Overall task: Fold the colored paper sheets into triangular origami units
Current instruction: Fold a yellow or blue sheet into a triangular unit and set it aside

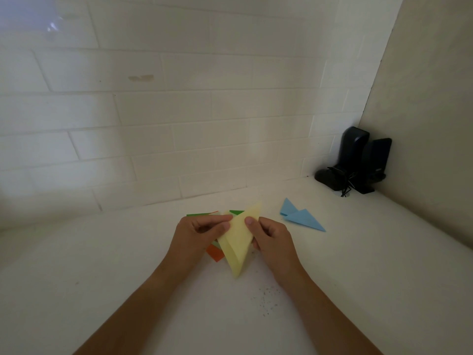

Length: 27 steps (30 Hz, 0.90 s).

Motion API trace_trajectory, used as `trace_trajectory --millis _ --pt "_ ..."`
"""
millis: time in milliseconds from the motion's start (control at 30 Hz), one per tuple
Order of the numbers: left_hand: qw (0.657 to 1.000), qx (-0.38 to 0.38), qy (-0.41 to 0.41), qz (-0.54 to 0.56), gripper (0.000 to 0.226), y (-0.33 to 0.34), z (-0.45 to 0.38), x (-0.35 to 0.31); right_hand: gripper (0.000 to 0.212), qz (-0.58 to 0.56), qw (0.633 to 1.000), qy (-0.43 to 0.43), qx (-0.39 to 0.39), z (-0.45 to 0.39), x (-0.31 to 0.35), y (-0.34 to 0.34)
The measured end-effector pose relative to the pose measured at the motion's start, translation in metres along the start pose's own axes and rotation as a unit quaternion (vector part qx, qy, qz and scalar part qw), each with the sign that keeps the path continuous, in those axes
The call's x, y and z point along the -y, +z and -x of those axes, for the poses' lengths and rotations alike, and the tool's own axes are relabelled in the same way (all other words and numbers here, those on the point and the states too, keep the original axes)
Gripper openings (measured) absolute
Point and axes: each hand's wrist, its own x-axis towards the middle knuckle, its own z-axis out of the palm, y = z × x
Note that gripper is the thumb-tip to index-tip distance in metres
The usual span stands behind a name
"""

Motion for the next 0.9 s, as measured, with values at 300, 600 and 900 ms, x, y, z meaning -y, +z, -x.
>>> trace_trajectory --millis 300,600,900 --pt "0.999 0.035 -0.037 0.003 0.018 -0.0020 -0.0012 0.0013 0.048 -0.002 1.000 -0.007 -0.005 0.0005 0.0008 0.0000" --pt "0.995 -0.002 -0.064 0.079 0.014 -0.0008 -0.0015 -0.0037 0.048 -0.023 1.000 -0.003 0.011 0.0013 0.0033 0.0001" --pt "0.995 -0.016 -0.066 0.068 0.013 -0.0020 -0.0022 0.0000 0.043 0.037 0.999 -0.019 0.000 0.0000 0.0003 0.0003"
